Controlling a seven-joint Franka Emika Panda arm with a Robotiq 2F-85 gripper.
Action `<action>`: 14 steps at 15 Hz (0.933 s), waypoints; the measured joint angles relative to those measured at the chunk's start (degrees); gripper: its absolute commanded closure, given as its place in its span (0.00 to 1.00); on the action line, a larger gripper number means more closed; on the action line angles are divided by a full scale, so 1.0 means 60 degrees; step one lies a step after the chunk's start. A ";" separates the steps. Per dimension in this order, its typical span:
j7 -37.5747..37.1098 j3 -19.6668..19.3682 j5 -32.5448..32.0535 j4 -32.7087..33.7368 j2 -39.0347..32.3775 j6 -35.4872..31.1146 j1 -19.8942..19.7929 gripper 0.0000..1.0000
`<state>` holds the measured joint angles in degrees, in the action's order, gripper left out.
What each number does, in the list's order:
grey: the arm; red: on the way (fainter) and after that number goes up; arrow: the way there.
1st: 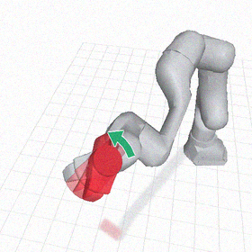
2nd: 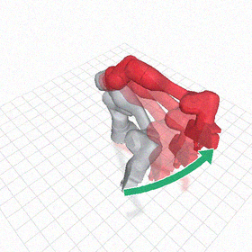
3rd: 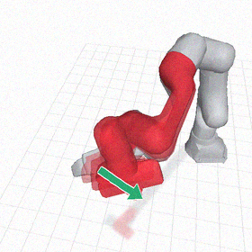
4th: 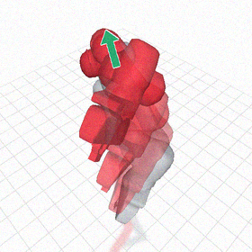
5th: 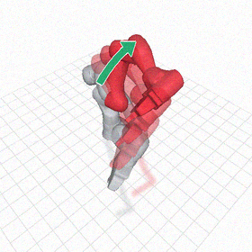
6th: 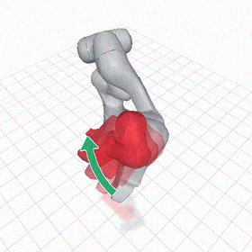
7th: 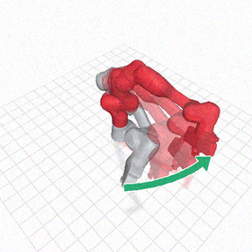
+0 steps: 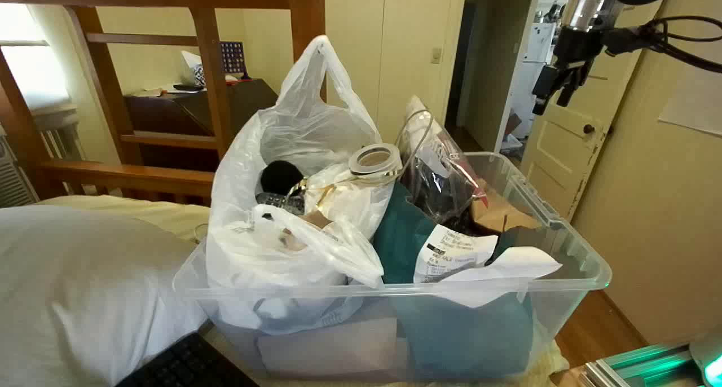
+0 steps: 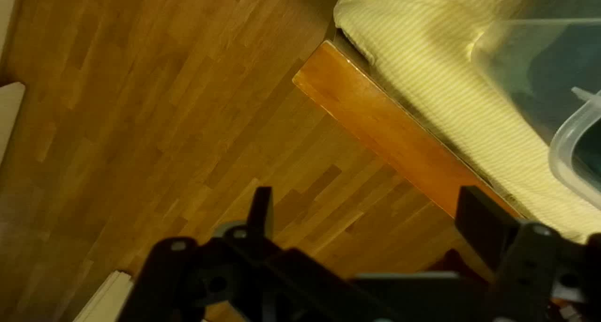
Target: Put the ribbon inside the plastic bag
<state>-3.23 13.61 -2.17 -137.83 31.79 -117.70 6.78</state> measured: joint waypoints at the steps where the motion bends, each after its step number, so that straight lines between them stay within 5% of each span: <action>1: 0.0000 0.0000 0.0000 0.0000 0.0000 0.0000 0.0000 0.00; 7: -0.0503 0.0523 -0.0611 0.0465 -0.0426 0.0105 0.0024 0.00; 11: -0.2555 0.2436 -0.2638 0.1995 -0.1731 0.0814 0.0036 0.00; 14: -0.3587 0.3721 -0.4567 0.3470 -0.2760 0.2321 0.0123 0.00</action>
<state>-24.75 35.93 -29.57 -117.01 15.22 -103.77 7.51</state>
